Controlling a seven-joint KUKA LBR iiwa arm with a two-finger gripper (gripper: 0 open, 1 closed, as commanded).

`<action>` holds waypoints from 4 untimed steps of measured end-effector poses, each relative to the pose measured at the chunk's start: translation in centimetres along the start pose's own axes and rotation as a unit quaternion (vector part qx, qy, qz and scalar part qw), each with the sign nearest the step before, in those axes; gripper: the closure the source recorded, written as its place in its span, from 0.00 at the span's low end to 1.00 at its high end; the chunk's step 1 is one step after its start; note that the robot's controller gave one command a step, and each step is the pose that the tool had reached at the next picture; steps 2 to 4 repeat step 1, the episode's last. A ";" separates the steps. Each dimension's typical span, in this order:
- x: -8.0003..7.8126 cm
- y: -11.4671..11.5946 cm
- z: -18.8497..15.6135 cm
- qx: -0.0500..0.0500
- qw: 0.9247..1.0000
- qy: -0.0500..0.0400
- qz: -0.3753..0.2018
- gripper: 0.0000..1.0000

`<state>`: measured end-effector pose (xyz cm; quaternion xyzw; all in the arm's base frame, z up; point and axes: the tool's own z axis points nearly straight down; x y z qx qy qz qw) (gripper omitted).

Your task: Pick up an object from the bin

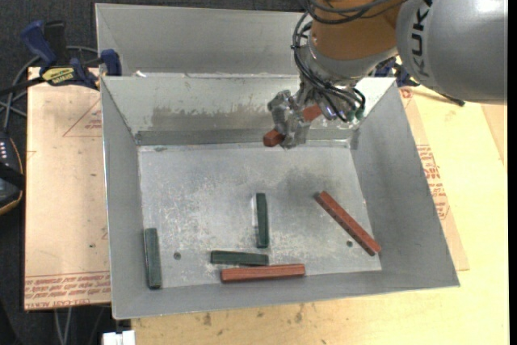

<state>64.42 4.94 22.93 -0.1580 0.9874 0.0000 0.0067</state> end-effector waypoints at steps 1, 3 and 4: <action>5.2 -8.2 0.2 -0.001 0.993 0.006 -0.120 1.00; 5.2 -8.2 0.2 -0.001 0.993 0.006 -0.120 1.00; 5.2 -8.2 0.2 -0.001 0.993 0.006 -0.120 1.00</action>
Offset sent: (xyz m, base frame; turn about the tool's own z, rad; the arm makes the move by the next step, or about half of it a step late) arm -0.0246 -0.0921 -0.0020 -0.2482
